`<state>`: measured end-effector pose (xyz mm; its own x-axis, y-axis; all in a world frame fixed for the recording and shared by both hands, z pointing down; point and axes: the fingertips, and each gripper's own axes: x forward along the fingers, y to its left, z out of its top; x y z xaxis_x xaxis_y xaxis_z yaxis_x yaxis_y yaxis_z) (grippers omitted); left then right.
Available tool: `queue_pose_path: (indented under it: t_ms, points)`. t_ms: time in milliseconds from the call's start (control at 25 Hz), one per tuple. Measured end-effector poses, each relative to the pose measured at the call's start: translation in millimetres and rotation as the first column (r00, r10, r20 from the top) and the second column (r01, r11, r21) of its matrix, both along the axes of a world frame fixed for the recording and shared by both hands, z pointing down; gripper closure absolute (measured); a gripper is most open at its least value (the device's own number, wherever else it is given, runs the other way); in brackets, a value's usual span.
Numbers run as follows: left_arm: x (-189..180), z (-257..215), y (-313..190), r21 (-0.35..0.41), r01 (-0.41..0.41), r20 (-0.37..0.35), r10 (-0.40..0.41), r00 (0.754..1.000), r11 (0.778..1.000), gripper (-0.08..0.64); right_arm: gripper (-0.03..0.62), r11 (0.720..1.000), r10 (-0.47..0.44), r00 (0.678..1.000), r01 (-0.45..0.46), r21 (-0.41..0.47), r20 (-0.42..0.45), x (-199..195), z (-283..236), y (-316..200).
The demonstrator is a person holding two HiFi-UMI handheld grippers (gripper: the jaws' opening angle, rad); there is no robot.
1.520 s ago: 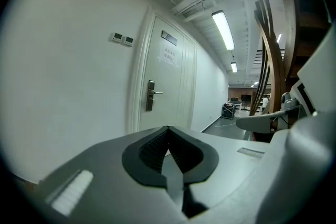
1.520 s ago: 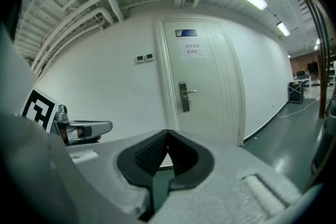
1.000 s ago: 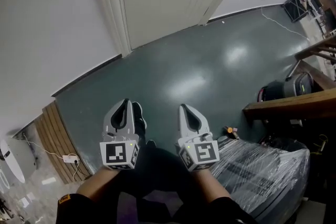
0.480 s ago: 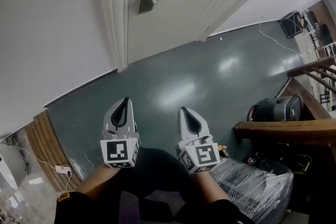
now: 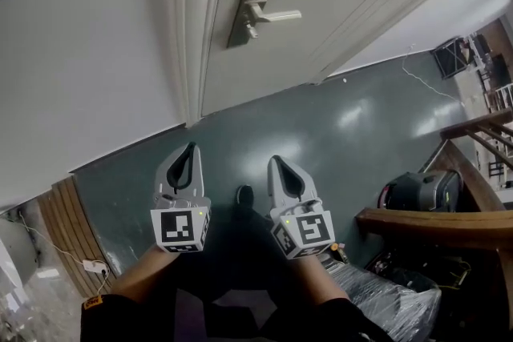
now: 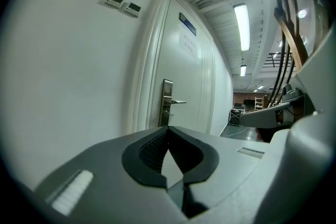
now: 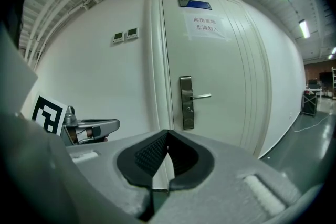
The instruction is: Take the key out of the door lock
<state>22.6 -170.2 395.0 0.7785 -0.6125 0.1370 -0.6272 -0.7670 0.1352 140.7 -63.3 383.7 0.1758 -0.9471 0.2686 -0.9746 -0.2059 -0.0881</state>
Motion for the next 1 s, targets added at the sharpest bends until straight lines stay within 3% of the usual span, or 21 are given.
queue_pose_path:
  t_ms: [280, 680, 800, 1000]
  points:
    - [1, 6, -44, -0.003, 0.134, 0.018, -0.134, 0.991, 0.991, 0.541, 0.6, 0.992, -0.123, 0.992, 0.123, 0.027, 0.029, 26, -1, -68]
    - [38, -1, -112, 0.017, 0.315, 0.042, -0.315, 0.948, 0.949, 0.541, 0.6, 0.953, -0.303, 0.943, 0.302, 0.024, 0.138, 88, 8, -165]
    - [57, -1, -124, 0.027, 0.345, 0.053, -0.346, 0.937, 0.938, 0.542, 0.6, 0.932, -0.357, 0.905, 0.361, 0.023, 0.231, 107, 17, -189]
    - [76, -1, -139, 0.041, 0.401, 0.076, -0.404, 0.912, 0.915, 0.541, 0.6, 0.897, -0.415, 0.799, 0.439, 0.049, 0.435, 127, 32, -218]
